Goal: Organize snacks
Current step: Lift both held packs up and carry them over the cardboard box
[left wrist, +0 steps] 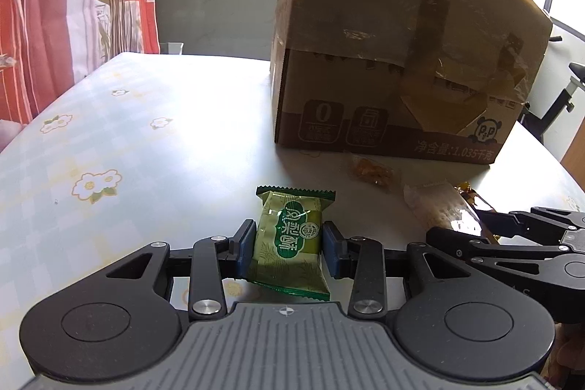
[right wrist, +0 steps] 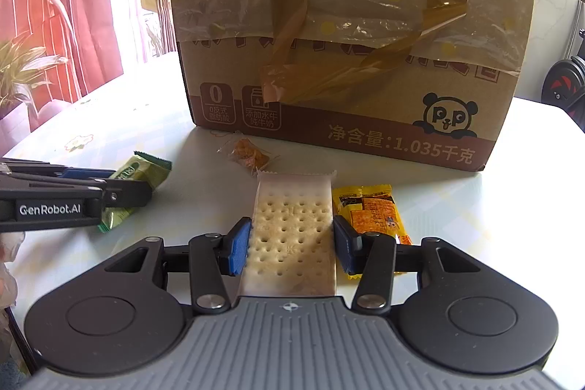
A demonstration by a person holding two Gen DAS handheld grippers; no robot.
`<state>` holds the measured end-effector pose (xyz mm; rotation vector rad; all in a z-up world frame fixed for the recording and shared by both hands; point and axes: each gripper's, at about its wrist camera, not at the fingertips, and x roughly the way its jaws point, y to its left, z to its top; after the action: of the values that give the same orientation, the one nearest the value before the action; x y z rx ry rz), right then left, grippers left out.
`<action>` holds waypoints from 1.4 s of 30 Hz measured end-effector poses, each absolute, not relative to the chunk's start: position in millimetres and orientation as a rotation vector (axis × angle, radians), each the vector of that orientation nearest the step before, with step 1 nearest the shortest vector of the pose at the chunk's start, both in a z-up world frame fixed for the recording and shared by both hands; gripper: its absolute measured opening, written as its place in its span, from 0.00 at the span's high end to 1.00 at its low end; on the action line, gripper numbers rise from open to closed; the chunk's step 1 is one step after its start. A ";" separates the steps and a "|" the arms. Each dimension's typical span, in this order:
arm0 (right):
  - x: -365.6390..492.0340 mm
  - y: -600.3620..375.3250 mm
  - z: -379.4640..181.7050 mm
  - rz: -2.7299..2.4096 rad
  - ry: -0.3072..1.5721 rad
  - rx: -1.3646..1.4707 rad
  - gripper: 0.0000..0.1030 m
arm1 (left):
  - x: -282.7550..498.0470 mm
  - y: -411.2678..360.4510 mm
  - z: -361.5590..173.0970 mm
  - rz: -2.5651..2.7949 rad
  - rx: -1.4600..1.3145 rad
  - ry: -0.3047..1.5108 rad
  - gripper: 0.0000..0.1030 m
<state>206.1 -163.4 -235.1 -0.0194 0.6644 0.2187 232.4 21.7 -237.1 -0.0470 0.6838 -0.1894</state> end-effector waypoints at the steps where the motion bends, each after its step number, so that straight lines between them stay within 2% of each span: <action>1: 206.2 -163.3 -235.0 0.219 0.664 -0.019 0.52 | 230.8 22.3 -235.1 -0.192 -0.051 0.676 0.60; 13: 203.1 -163.0 -233.7 0.231 0.659 -0.013 0.52 | 213.6 23.7 -217.0 -0.198 -0.050 0.620 0.60; 21: 188.3 -169.7 -216.7 0.256 0.562 0.031 0.52 | 212.3 28.6 -202.8 -0.181 -0.054 0.587 0.60; 33: 184.7 -194.0 -134.7 0.248 0.270 0.041 0.52 | 239.6 15.7 -123.7 -0.199 -0.046 0.416 0.60; 42: 216.3 -231.7 -67.7 0.218 0.109 0.027 0.52 | 283.4 -36.5 -61.0 -0.271 -0.018 0.305 0.60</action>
<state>216.3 -231.7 -67.7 0.0269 0.1094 0.2183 283.4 -36.5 -61.0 -0.0183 0.3047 -0.2712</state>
